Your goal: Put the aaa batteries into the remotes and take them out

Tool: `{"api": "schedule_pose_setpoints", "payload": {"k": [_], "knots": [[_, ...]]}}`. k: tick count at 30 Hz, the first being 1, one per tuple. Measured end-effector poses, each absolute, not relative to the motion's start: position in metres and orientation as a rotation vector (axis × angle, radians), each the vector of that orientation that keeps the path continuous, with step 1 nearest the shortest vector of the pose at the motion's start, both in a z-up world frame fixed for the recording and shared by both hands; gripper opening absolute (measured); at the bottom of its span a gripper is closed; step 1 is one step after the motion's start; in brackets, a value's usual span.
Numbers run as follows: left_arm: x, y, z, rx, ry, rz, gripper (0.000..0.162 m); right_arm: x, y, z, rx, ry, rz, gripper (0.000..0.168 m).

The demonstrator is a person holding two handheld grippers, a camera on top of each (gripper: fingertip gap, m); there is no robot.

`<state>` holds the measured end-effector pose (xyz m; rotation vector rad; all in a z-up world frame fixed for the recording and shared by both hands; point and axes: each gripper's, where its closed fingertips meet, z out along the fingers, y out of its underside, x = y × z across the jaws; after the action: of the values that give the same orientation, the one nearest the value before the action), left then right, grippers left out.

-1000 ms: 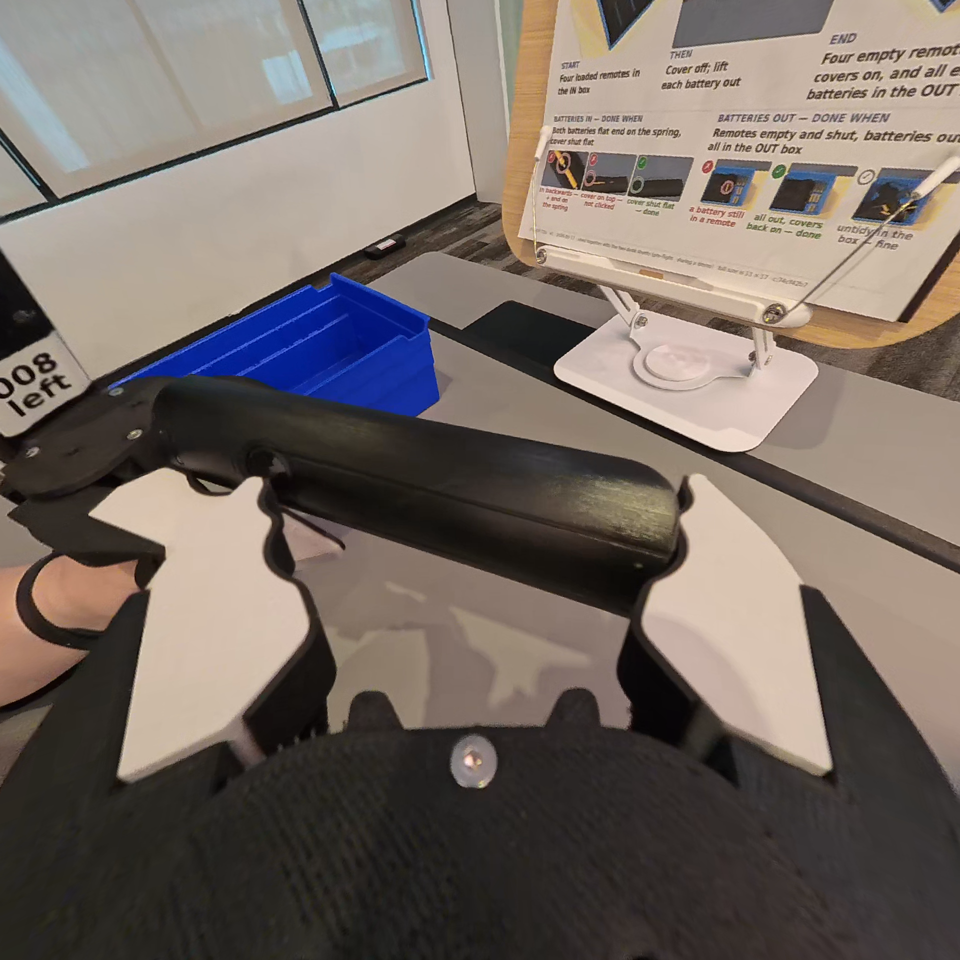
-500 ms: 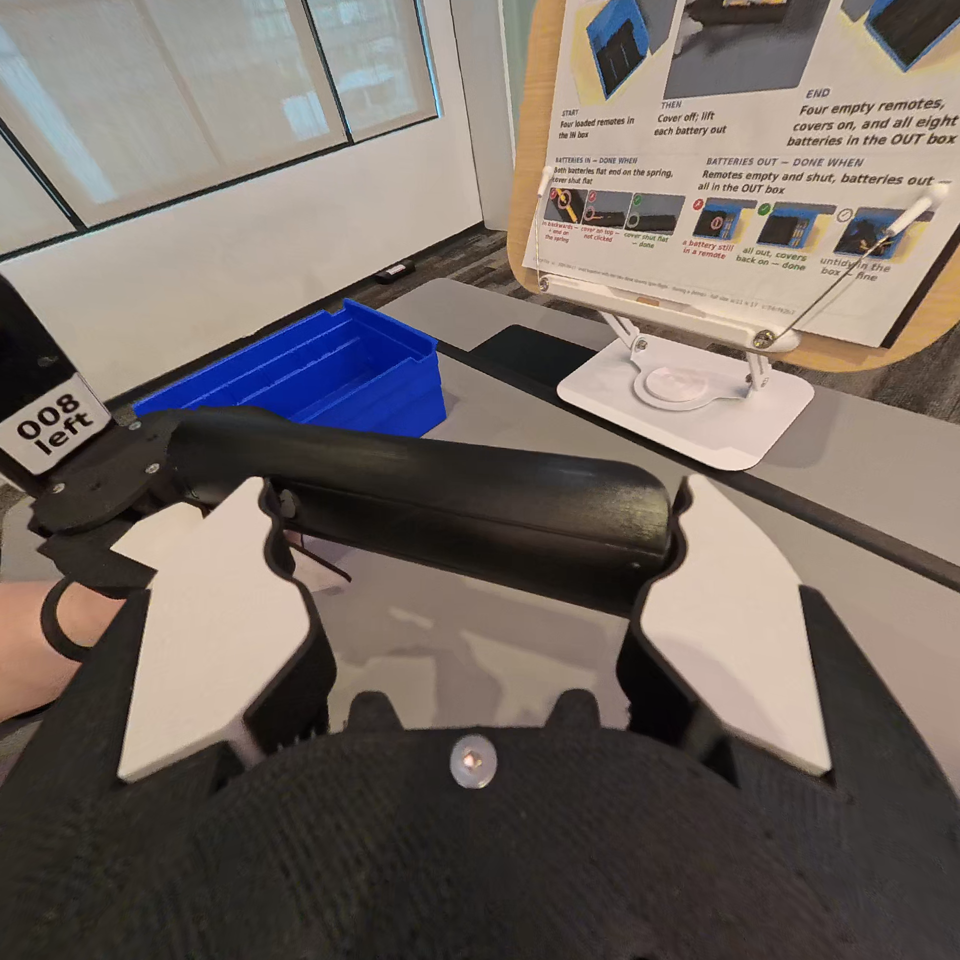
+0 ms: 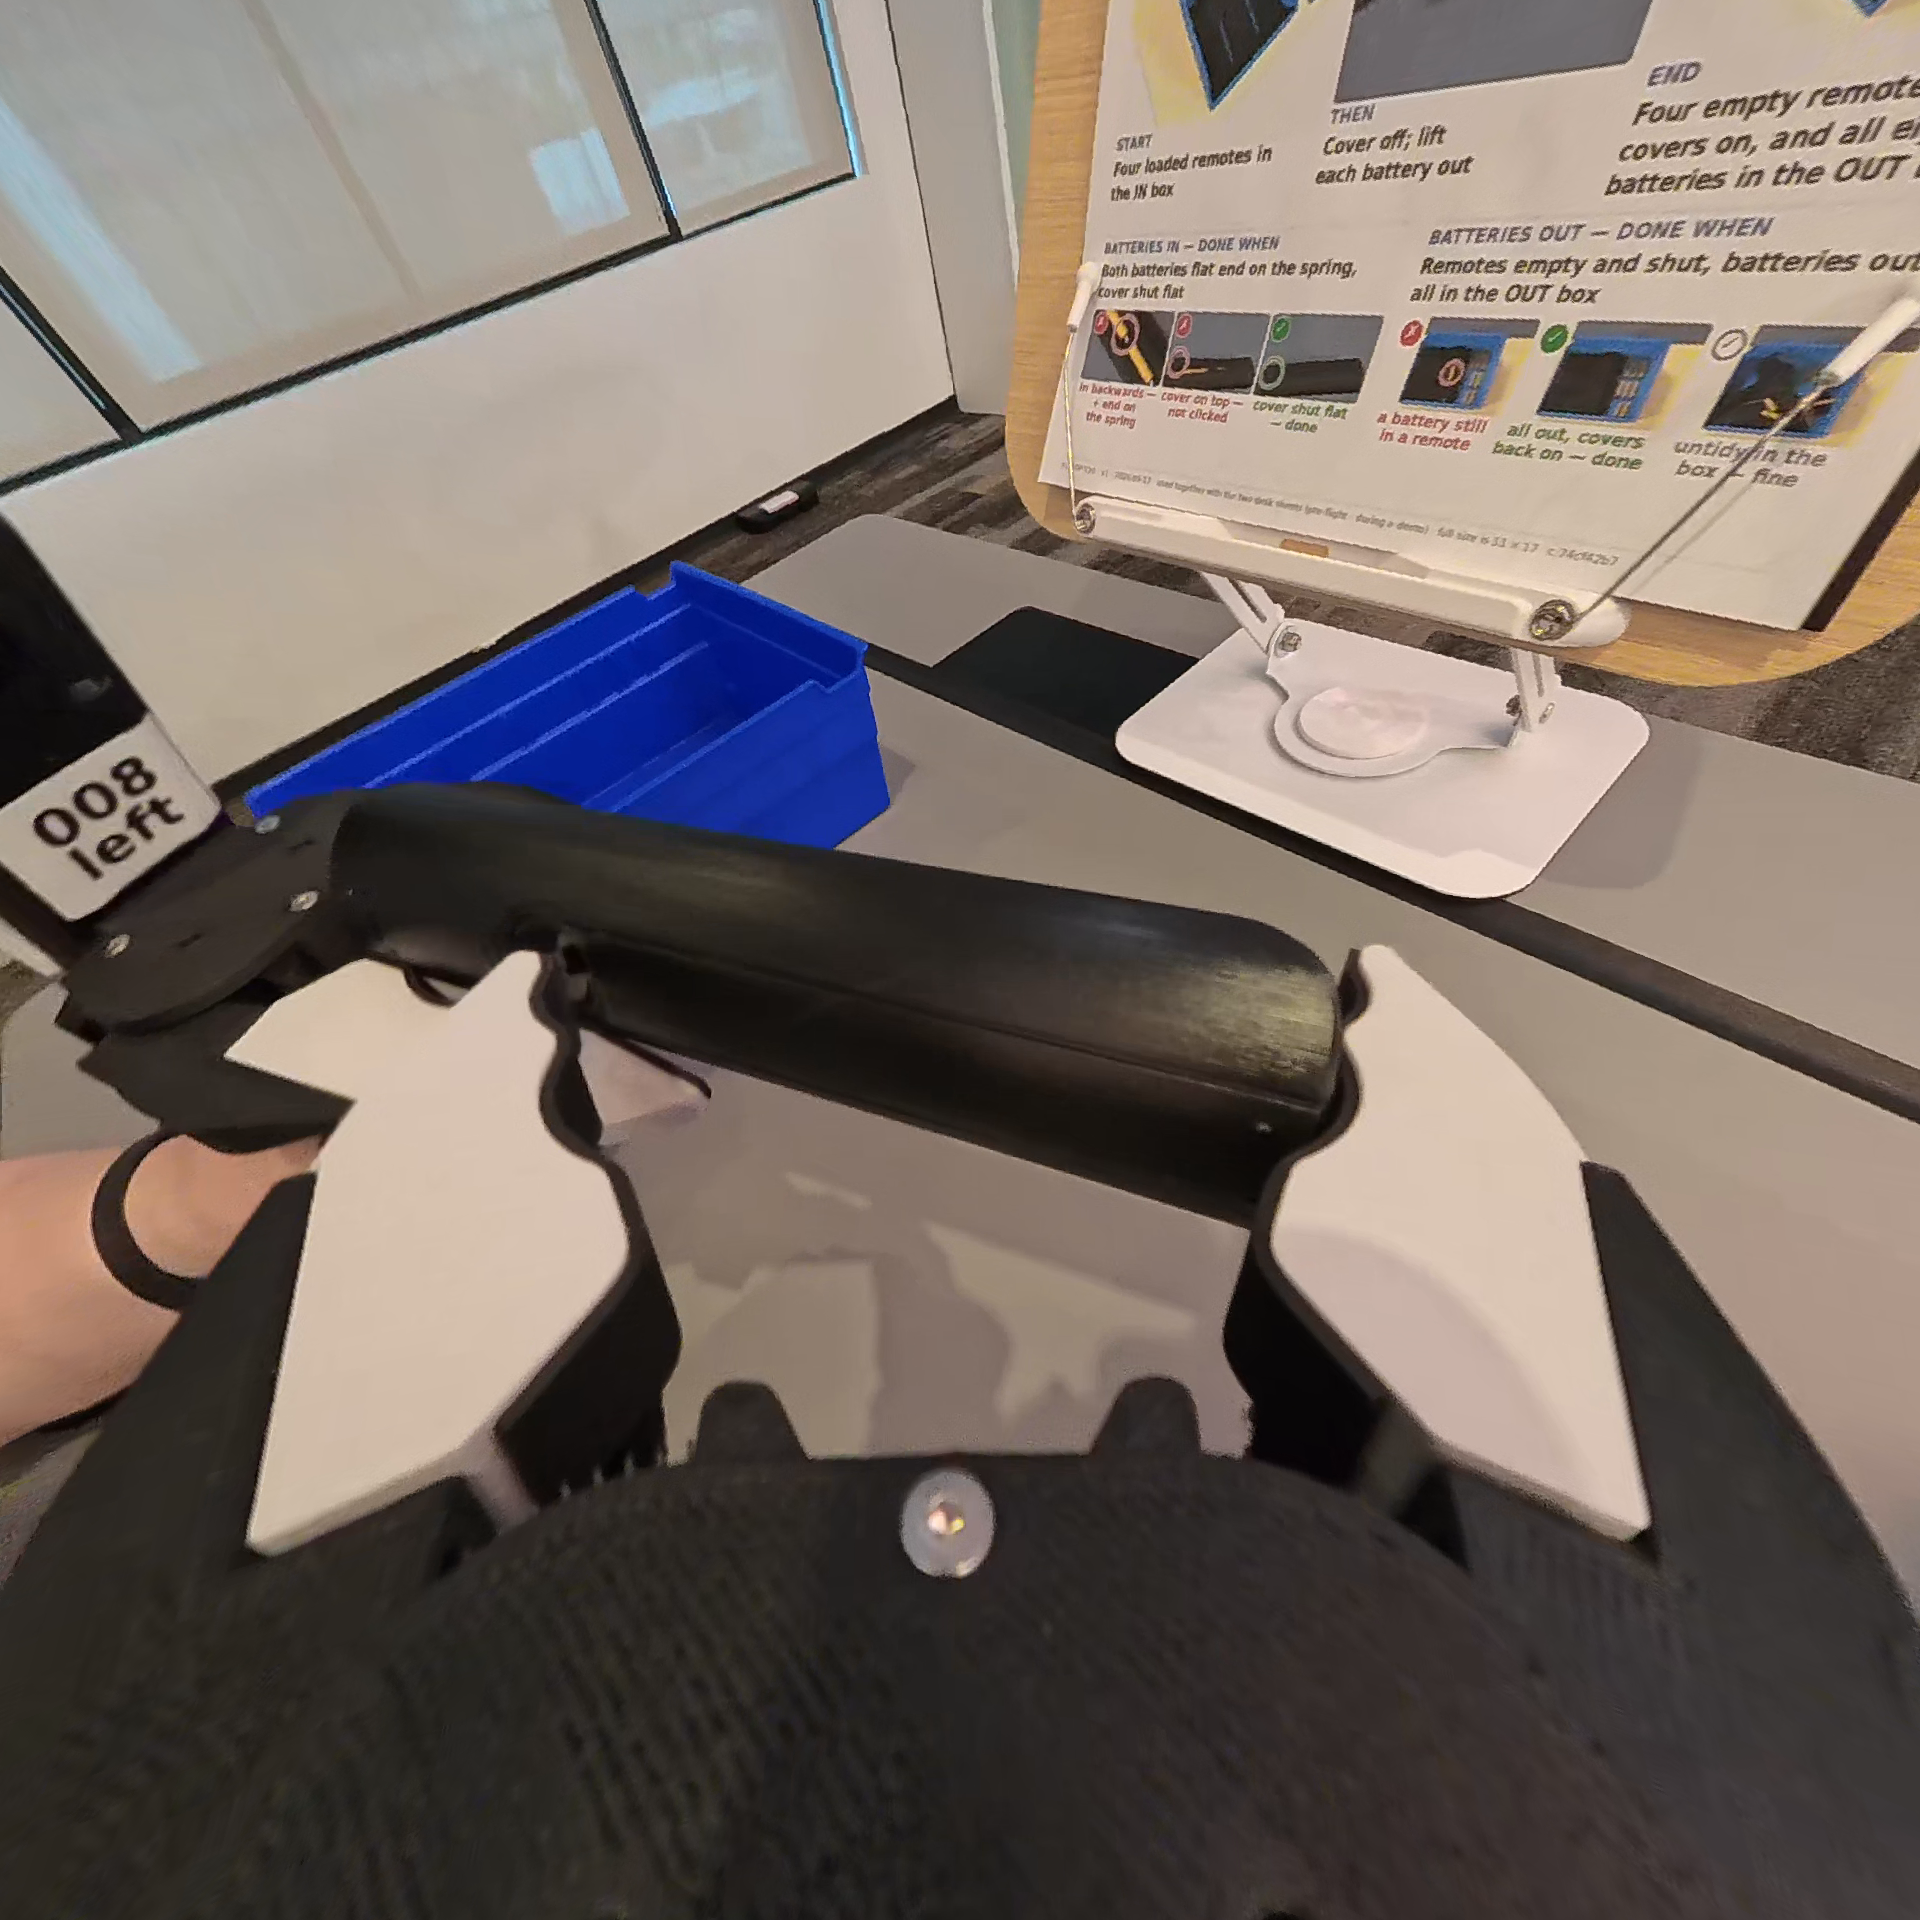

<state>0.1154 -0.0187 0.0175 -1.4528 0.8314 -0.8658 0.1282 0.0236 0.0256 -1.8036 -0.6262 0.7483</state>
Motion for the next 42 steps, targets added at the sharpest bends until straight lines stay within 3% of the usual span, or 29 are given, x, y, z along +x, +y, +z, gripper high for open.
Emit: {"api": "schedule_pose_setpoints", "payload": {"k": [42], "knots": [[0.122, -0.02, -0.002, -1.505, 0.882, -0.755, 0.026, 0.139, 0.021, 0.035, -1.751, -0.737, 0.625, 0.123]]}}
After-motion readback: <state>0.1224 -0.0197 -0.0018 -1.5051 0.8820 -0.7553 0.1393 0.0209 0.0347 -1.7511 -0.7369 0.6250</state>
